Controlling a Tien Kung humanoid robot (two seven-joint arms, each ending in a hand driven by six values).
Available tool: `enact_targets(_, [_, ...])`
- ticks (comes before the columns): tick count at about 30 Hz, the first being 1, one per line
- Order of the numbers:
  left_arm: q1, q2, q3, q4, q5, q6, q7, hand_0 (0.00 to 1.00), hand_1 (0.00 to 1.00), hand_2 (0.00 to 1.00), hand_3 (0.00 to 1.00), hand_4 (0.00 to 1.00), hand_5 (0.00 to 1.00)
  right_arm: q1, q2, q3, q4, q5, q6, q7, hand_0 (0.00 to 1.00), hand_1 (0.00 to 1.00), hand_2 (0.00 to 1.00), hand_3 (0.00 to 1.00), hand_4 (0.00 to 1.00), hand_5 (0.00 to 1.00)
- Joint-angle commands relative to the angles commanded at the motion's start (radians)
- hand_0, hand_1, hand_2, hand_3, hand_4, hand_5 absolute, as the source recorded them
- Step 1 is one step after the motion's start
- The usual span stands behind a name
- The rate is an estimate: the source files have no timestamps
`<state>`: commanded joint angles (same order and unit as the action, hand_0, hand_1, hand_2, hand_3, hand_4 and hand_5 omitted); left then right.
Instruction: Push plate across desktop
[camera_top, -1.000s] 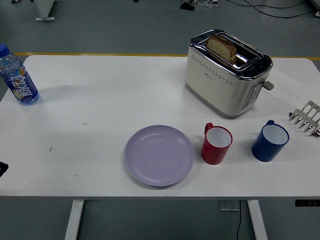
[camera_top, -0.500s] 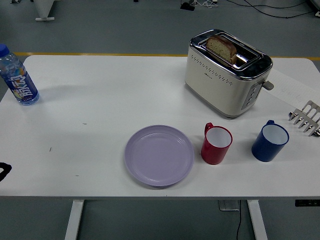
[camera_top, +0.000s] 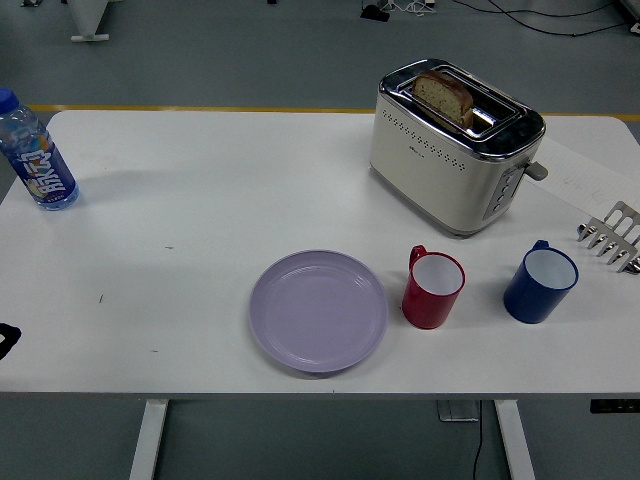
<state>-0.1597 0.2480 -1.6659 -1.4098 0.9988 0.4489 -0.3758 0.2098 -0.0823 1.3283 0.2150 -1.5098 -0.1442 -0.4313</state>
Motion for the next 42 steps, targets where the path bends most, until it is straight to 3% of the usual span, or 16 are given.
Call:
enact_targets(25, [-0.004, 0.005, -0.008, -0.001, -0.011, -0.010, 0.000, 0.002, 0.002, 0.998, 0.017, 0.333, 0.704, 0.005, 0.000, 0.002, -0.001, -0.002, 0.001, 0.001, 0.675, 0.636, 0.709, 0.587, 0.292, 0.172])
enact_targets(26, [-0.004, 0.006, -0.007, -0.001, -0.011, -0.011, 0.000, 0.002, 0.002, 0.002, 0.017, 0.336, 0.702, 0.004, 0.000, 0.002, -0.001, -0.003, 0.001, 0.001, 0.677, 0.636, 0.710, 0.587, 0.291, 0.172])
enact_targets(42, [0.000, 0.007, 0.002, 0.001, -0.023, -0.015, -0.006, 0.002, 0.002, 0.002, 0.018, 0.344, 0.703, -0.003, 0.001, 0.006, 0.003, -0.011, 0.002, -0.006, 0.677, 0.636, 0.710, 0.587, 0.291, 0.173])
